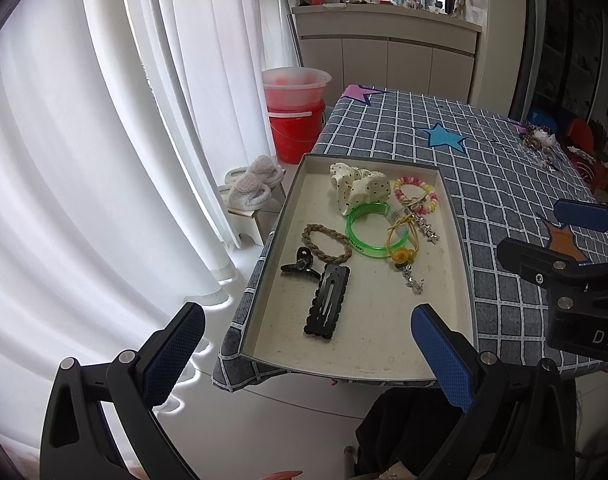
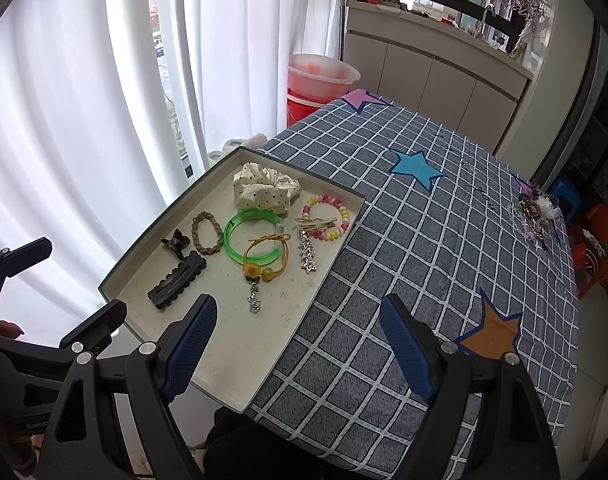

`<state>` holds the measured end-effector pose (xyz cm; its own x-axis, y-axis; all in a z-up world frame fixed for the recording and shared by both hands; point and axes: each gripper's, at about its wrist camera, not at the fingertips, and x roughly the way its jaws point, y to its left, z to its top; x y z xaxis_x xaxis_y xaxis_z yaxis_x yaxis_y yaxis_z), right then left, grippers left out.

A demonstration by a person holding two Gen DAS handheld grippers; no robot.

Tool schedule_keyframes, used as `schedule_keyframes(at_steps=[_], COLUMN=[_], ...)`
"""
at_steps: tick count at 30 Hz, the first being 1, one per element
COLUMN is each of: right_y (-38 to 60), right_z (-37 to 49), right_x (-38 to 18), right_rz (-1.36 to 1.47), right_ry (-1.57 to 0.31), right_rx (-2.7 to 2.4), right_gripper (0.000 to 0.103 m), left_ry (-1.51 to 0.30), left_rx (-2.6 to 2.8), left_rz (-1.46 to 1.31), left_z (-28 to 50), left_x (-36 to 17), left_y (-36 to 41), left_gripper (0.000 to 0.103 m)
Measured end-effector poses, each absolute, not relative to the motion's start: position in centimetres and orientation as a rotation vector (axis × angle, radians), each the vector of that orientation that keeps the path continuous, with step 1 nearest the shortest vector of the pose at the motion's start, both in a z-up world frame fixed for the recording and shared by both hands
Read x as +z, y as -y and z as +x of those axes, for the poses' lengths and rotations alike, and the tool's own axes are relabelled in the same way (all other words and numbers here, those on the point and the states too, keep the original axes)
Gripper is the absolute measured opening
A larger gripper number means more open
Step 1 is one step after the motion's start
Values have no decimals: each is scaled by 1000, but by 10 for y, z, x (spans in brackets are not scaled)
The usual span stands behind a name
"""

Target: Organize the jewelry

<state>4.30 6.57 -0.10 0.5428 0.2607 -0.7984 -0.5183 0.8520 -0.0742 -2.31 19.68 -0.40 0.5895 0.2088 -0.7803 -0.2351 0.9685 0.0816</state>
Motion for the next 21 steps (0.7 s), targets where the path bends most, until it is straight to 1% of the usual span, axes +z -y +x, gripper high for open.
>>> schedule_keyframes(at_steps=[21], right_y=[-65], right_z=[42], right_x=[-4], right_rz=[-322], right_ry=[-888], right_rx=[479], right_gripper=[86], left_ry=[-907], left_rx=[259], left_rz=[-29], left_z=[-23], left_x=[-5], left_y=[-196], left_gripper=[103])
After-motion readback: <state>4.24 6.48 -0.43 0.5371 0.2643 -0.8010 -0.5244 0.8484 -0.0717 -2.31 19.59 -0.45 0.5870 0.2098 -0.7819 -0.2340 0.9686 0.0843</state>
